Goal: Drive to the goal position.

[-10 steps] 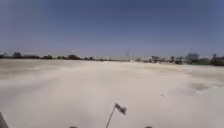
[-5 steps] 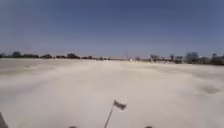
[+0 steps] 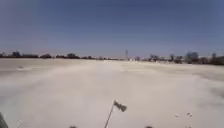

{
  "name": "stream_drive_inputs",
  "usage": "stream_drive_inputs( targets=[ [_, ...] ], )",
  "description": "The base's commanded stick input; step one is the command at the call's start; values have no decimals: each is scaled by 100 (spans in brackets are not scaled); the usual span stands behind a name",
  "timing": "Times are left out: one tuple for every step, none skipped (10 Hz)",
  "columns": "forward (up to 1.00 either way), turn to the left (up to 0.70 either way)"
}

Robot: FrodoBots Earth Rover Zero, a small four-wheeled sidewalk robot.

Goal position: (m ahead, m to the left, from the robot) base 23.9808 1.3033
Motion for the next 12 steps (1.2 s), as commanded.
stream_drive_inputs(
  targets=[
    [70, 0],
    [70, 0],
    [70, 0],
    [70, 0],
    [70, 0],
    [70, 0],
    [70, 0],
    [70, 0],
    [70, 0],
    [70, 0],
    [70, 0],
    [70, 0]
  ],
)
